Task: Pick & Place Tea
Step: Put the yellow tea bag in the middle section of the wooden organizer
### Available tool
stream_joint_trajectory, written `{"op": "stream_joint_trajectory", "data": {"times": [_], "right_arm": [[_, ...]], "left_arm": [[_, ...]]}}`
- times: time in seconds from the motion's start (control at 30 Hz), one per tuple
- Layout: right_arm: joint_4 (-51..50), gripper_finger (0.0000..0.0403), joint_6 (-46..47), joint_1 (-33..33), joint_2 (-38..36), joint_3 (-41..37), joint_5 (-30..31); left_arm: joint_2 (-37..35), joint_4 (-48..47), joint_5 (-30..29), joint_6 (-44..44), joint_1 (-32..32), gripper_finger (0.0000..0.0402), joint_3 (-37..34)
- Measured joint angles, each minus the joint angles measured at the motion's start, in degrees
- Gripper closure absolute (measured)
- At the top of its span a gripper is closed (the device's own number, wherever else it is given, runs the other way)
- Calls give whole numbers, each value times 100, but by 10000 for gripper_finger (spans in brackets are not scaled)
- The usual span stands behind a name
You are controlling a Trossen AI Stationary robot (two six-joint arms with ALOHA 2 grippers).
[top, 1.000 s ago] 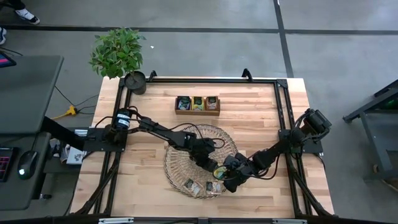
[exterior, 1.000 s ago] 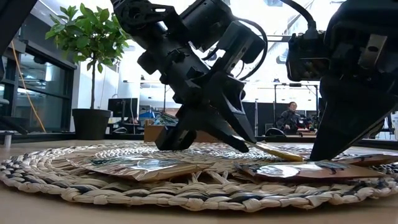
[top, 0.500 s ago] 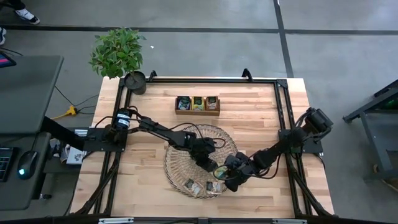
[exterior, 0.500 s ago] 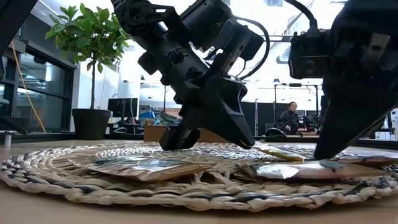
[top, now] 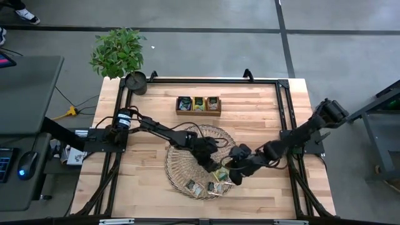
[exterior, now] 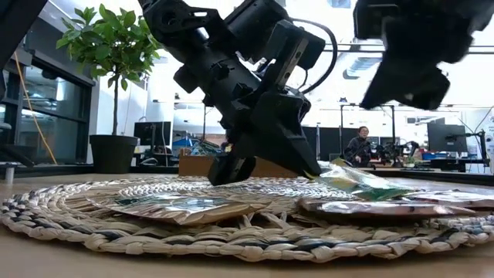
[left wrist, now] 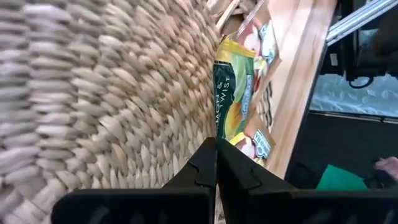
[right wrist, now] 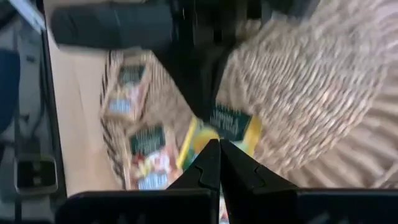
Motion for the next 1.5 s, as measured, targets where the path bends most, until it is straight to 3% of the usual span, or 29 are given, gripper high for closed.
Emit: {"op": "stream_joint_trajectory", "data": {"times": [0.17, 0.37, 0.5, 0.8, 0.97, 1.2, 1.5], "right_arm": [[-316, 403, 121, -50, -400, 2, 421], [-1197, 403, 738, -354, -490, 4, 267], [-1448, 403, 999, -489, -495, 4, 226], [-1452, 403, 1046, -749, -498, 4, 280], [-1399, 403, 827, -797, -499, 11, 377], [-1406, 403, 81, -797, -499, 10, 434], [-1405, 403, -696, -797, -499, 11, 394]], "left_arm": [[-220, 27, 205, 550, 111, 402, 16], [-423, -287, 344, 1064, 376, 401, 19], [-805, -1164, 287, 1763, 539, 401, -3], [-1625, -2868, -646, 3051, 933, 401, 50], [-1971, -3093, -1142, 3906, 1090, 401, 97], [-1958, -4625, -1998, 4834, 1406, 401, 1029], [-1908, -5722, -2268, 6071, 2139, 401, 1821]]}}
